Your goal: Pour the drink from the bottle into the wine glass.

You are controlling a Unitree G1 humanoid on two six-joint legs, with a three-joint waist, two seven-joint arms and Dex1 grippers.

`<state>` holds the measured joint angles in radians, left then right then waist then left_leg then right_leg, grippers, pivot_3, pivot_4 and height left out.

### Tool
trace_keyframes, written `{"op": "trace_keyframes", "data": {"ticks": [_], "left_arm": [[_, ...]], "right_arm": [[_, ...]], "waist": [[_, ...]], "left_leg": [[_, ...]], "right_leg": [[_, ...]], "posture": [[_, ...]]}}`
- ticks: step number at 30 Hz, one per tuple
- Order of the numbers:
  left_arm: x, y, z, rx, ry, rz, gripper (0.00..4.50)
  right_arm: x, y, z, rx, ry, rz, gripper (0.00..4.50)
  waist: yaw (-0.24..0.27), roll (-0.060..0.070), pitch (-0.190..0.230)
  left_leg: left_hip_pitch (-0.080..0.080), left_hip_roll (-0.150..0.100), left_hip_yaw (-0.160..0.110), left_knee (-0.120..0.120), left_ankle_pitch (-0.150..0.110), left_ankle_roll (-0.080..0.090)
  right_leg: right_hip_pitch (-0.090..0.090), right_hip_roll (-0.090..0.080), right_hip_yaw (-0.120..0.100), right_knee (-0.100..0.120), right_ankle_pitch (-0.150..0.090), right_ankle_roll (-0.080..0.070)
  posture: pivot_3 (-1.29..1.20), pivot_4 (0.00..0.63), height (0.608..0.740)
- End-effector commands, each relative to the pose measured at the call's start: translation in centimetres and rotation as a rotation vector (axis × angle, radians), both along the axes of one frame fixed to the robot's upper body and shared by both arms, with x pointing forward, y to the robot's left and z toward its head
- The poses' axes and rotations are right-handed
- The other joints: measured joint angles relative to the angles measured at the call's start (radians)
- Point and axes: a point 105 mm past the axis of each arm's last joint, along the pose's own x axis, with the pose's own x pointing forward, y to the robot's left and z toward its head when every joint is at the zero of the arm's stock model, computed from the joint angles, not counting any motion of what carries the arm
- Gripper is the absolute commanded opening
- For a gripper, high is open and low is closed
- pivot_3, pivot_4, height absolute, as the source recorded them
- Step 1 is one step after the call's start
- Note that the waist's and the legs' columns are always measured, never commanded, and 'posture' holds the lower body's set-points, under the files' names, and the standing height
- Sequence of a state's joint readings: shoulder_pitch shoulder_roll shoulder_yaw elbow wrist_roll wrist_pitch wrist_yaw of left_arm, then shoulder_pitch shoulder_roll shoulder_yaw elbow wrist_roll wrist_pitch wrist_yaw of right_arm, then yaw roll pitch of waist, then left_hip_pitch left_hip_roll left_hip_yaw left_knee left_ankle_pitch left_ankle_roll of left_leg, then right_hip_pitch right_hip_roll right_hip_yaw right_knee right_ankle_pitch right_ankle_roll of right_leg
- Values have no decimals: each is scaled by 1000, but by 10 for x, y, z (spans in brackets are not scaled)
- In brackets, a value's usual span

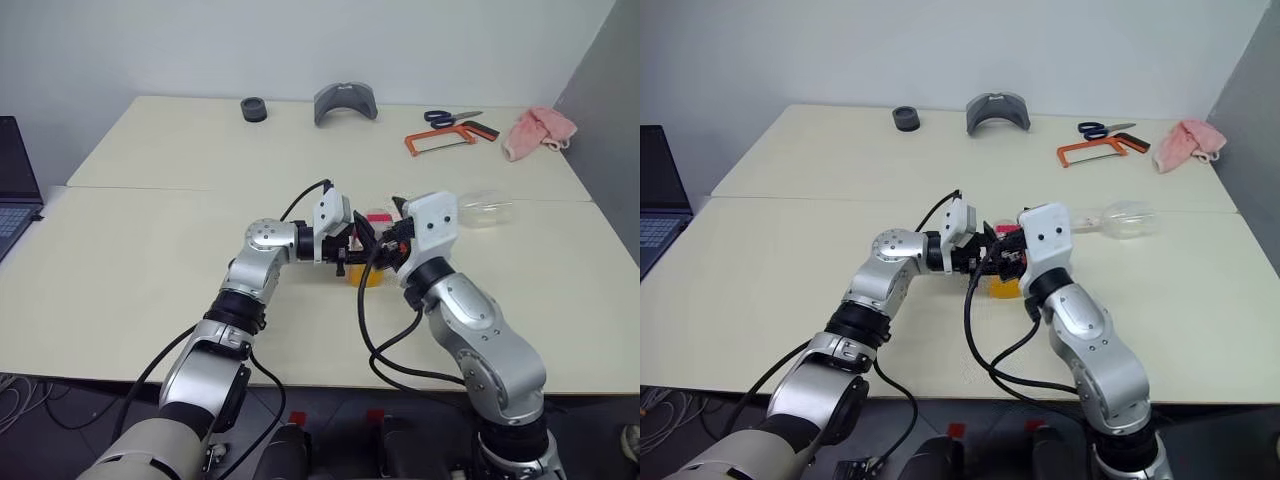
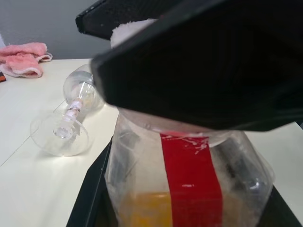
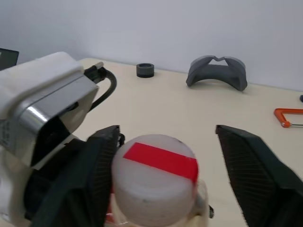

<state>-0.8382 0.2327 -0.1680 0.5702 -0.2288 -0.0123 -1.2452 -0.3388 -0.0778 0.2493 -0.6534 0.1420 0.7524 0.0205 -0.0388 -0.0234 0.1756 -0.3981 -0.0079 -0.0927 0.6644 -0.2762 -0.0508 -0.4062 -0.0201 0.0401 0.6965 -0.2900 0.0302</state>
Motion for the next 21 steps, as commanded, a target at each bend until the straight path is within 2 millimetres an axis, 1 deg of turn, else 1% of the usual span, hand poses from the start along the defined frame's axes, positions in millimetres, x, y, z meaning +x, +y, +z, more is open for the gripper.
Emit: {"op": "trace_keyframes", "data": {"ticks": [1,2,5,9,10,12,14,15,16,19,21], "left_arm": [[1,-2,17,-19,-64,-11,1713],[1,-2,17,-19,-64,-11,1713],[1,-2,18,-19,-63,-12,1713],[-1,0,17,-2,-47,-40,1712],[-2,0,17,10,-50,-53,1712],[-3,1,17,26,-57,-71,1709],[-3,2,18,32,-63,-80,1708],[-3,2,19,37,-68,-85,1707],[-3,2,19,40,-73,-88,1707],[-3,2,20,38,-81,-86,1691],[-2,3,20,33,-81,-81,1690]], "right_arm": [[-2,-6,9,14,-48,-22,2007],[-2,-6,9,13,-47,-18,1885],[-3,-4,8,12,-45,5,1887],[-11,17,8,-45,-75,284,1887],[-13,20,9,-85,-92,409,1887],[-13,17,14,-157,-95,616,1887],[-6,10,18,-218,-69,738,1887],[-3,7,19,-228,-28,796,1887],[-2,5,20,-240,1,844,1887],[6,-2,23,-259,24,864,1887],[5,-2,27,-246,16,864,2606]], "waist": [[-2,0,0],[-2,0,0],[-3,0,0],[-4,0,0],[-5,0,0],[-8,0,0],[-12,0,1],[-12,0,1],[-13,0,1],[-16,0,1],[-16,0,1]], "left_leg": [[0,0,0,0,0,0],[0,0,0,0,0,0],[0,0,0,0,0,0],[0,0,1,0,0,0],[0,0,1,0,0,0],[0,-1,3,0,0,0],[1,-1,5,0,0,0],[1,-1,7,0,0,0],[1,-1,6,0,0,0],[1,0,6,-1,0,1],[0,1,6,-1,0,1]], "right_leg": [[0,0,0,0,0,0],[0,0,0,0,0,0],[0,0,0,0,0,0],[0,0,0,0,0,0],[0,0,0,0,0,0],[0,1,0,-1,0,0],[1,1,0,-1,0,0],[1,2,0,-1,0,0],[1,2,-1,-1,0,0],[1,2,-1,-1,0,0],[0,1,-1,-1,0,0]], "posture": [[0,150,740],[0,150,740],[0,150,740],[0,150,740],[0,150,740],[0,150,740],[0,150,740],[0,150,740],[0,150,740],[0,150,740],[0,150,740]]}}
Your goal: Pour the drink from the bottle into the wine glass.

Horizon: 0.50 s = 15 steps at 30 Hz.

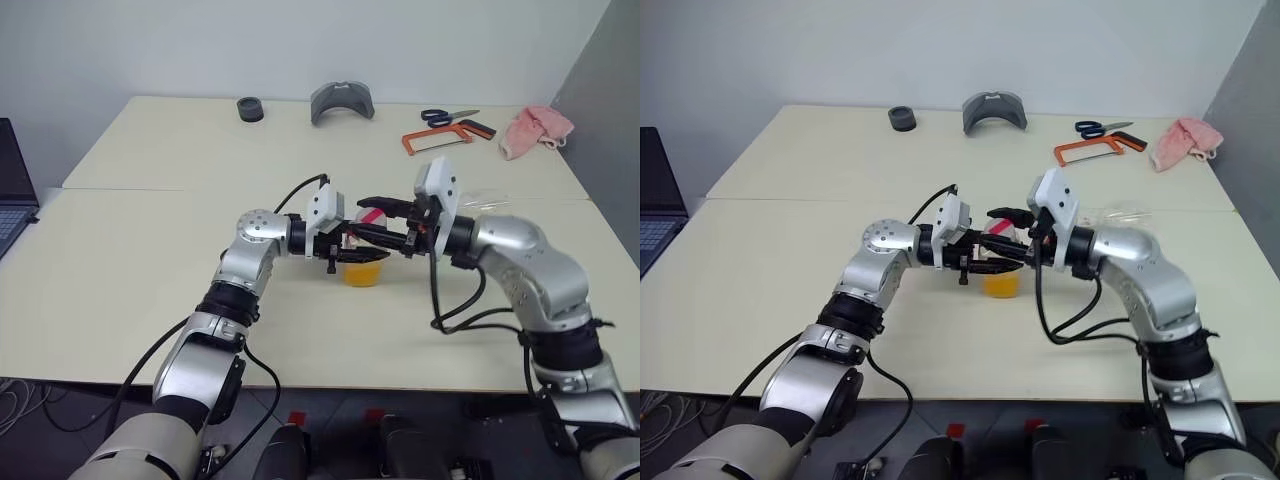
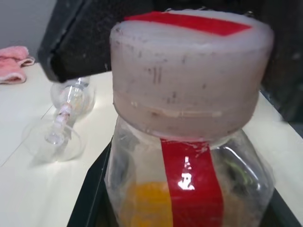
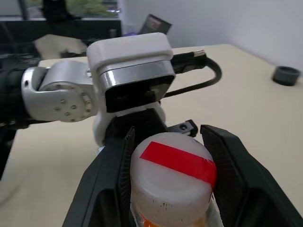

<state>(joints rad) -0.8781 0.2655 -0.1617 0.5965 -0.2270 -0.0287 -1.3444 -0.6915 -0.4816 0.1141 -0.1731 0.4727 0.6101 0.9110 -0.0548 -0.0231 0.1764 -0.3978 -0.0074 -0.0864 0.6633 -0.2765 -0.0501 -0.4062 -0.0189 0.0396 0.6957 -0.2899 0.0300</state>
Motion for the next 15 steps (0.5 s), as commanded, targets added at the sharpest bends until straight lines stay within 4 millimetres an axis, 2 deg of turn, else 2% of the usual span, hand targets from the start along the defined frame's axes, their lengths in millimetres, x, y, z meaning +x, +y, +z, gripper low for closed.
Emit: {"op": "trace_keyframes", "data": {"ticks": [1,4,6,10,15], "left_arm": [[0,-5,13,-16,-51,-8,1689],[0,-4,13,-26,-48,1,1689],[0,-3,13,-31,-47,5,1689],[0,-2,14,-53,-37,15,1689],[-1,-2,14,-61,-25,14,1689]], "right_arm": [[-16,10,14,45,-20,109,2868],[-22,9,19,71,-30,96,3977],[-25,9,21,84,-44,77,4500],[-32,4,23,104,-113,-31,4500],[-23,4,16,114,-165,-175,4500]], "waist": [[0,0,0],[1,0,0],[1,0,0],[4,0,0],[3,0,0]], "left_leg": [[0,0,0,0,0,0],[-1,1,-1,1,0,0],[-1,1,-3,1,0,0],[-1,1,-7,1,0,0],[-1,0,-6,1,0,0]], "right_leg": [[0,-1,0,0,0,0],[-1,-2,1,1,0,0],[-1,-3,1,1,0,0],[-1,-3,0,1,0,0],[-1,-2,1,1,0,0]], "posture": [[0,150,740],[0,150,740],[0,150,740],[0,150,740],[0,150,740]]}}
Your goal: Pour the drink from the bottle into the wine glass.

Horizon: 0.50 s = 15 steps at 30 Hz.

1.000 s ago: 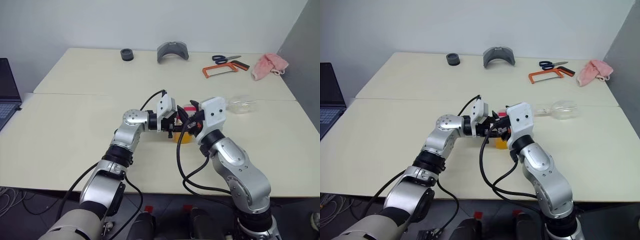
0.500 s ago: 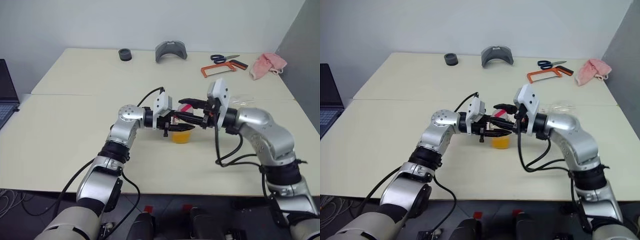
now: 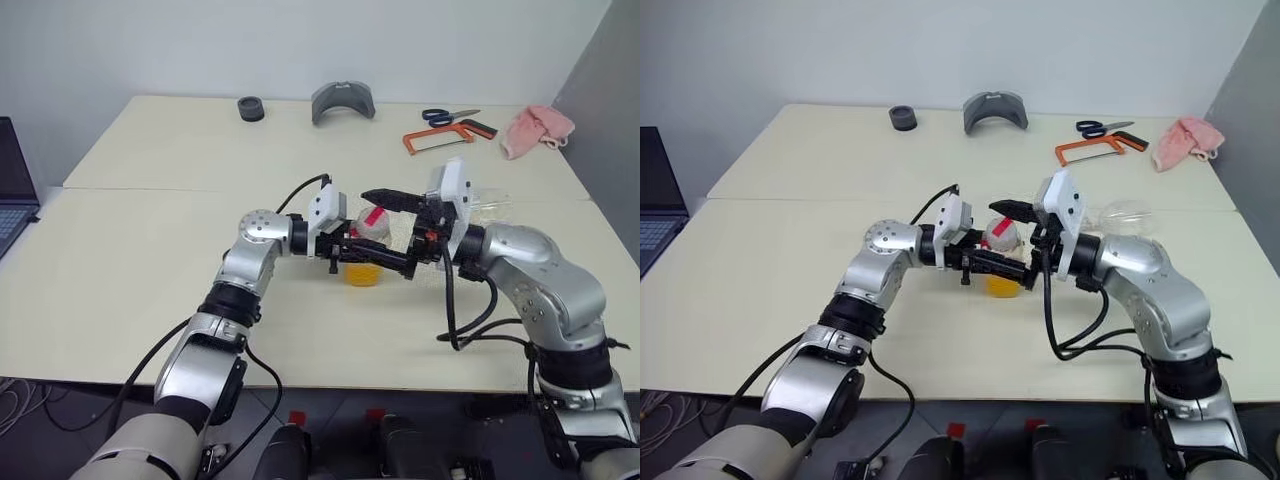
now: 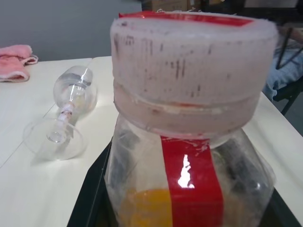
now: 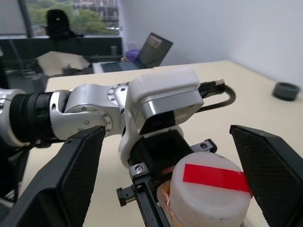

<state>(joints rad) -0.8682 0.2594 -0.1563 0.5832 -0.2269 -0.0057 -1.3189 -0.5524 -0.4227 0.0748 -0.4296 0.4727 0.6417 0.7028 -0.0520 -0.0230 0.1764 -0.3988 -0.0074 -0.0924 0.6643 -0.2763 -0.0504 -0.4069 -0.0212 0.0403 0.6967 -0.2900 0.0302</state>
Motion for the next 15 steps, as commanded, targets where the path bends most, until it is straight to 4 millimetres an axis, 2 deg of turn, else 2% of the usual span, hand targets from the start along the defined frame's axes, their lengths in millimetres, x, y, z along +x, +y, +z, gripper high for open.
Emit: {"op": "trace_keyframes", "data": {"ticks": [1,8,15], "left_arm": [[-3,-2,15,-50,-40,-11,1689],[-4,-2,15,-49,-33,-18,1689],[-4,1,14,-45,-28,-16,1689]], "right_arm": [[1,0,7,13,-74,-69,4500],[16,-18,3,-4,-81,-182,4500],[14,-31,2,7,-58,-206,4500]], "waist": [[0,0,0],[0,0,0],[0,0,0]], "left_leg": [[0,0,0,0,0,0],[0,0,0,0,0,0],[0,0,0,0,0,0]], "right_leg": [[0,0,0,0,0,0],[0,0,0,0,0,0],[0,0,0,0,0,0]], "posture": [[0,150,740],[0,150,740],[0,150,740]]}}
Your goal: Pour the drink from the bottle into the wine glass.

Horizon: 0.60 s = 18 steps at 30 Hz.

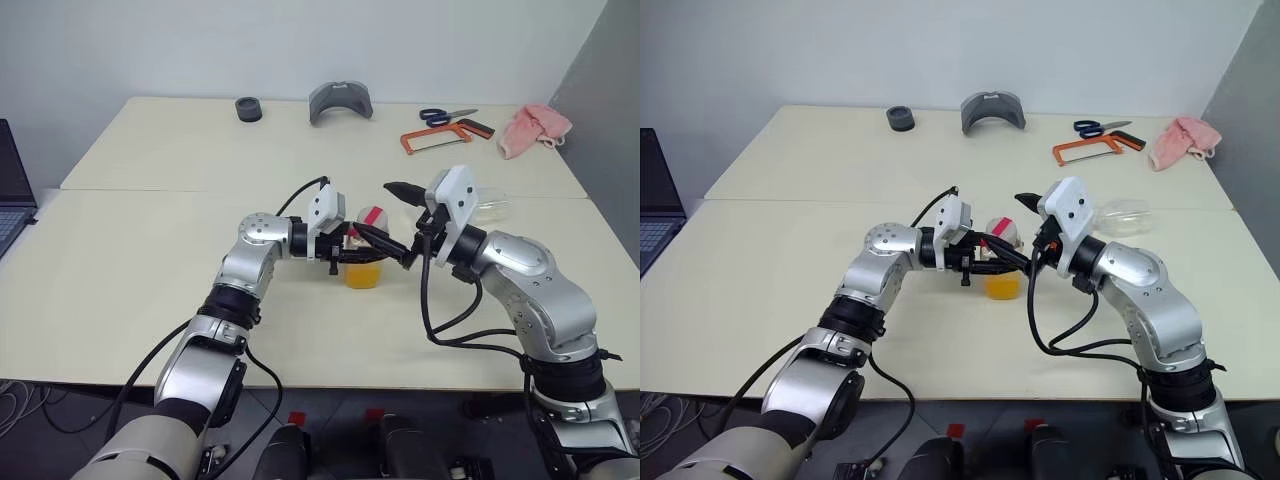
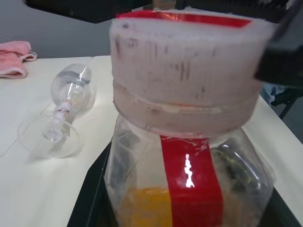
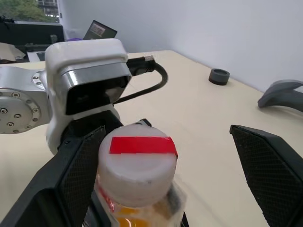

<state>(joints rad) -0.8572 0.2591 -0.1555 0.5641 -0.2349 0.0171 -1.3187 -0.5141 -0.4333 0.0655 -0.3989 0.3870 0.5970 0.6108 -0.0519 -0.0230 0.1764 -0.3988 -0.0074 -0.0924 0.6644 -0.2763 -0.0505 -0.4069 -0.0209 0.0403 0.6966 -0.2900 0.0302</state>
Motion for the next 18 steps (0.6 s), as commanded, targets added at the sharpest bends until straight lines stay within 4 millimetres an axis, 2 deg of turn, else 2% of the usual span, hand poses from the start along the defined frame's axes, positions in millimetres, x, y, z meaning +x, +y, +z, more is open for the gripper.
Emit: {"op": "trace_keyframes", "data": {"ticks": [1,8,18], "left_arm": [[-2,2,14,-38,-45,-13,1688],[-1,3,15,-36,-39,-12,1688],[0,3,17,-40,-34,-15,1688]], "right_arm": [[-5,-14,11,19,-35,-25,4500],[-12,-20,10,9,-11,-7,4500],[-18,-19,10,8,7,27,4500]], "waist": [[0,0,0],[0,0,0],[0,0,0]], "left_leg": [[0,0,0,0,0,0],[0,0,0,0,0,0],[0,0,0,0,0,0]], "right_leg": [[0,0,0,0,0,0],[0,0,0,0,0,0],[0,0,0,0,0,0]], "posture": [[0,150,740],[0,150,740],[0,150,740]]}}
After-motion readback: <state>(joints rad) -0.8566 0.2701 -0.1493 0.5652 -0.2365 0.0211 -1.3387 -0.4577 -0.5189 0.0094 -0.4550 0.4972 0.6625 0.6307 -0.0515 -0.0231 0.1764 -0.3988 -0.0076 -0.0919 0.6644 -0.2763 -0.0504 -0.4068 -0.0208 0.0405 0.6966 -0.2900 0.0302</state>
